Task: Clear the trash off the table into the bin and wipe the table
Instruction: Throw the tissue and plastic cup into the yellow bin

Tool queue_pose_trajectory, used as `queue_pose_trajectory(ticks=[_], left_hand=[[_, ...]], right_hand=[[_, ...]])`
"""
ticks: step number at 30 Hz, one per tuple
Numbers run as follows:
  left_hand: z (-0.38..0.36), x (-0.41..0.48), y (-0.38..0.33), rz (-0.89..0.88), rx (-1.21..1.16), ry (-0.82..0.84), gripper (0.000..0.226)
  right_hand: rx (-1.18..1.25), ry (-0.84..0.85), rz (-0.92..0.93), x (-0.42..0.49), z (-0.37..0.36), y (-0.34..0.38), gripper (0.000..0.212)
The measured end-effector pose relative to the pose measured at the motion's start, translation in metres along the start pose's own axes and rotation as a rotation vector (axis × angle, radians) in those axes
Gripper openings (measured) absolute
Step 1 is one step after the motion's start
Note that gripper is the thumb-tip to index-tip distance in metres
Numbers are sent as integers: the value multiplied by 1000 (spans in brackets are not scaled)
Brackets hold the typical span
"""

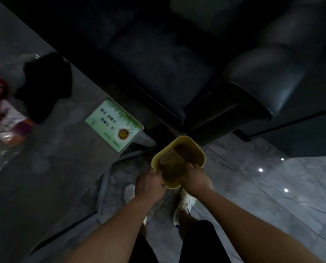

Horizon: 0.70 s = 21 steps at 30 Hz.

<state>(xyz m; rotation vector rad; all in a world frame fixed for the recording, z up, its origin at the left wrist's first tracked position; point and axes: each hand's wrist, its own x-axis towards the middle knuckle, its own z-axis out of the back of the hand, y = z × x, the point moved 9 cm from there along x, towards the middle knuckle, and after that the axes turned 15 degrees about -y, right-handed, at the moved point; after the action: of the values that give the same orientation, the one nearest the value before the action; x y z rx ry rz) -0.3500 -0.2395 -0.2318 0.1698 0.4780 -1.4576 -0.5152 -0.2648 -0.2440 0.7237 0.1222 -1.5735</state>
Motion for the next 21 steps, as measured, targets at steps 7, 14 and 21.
queue_pose_trajectory(ticks=[7, 14, 21], left_hand=[[66, -78, 6, 74, 22, -67, 44], [107, -139, 40, 202, -8, -175, 45], [142, -192, 88, 275, -51, -266, 41]], right_hand=[[-13, 25, 135, -64, 52, 42, 58], [-136, -16, 300, -105, 79, 93, 62], [-194, -71, 379, -142, 82, 159, 60]])
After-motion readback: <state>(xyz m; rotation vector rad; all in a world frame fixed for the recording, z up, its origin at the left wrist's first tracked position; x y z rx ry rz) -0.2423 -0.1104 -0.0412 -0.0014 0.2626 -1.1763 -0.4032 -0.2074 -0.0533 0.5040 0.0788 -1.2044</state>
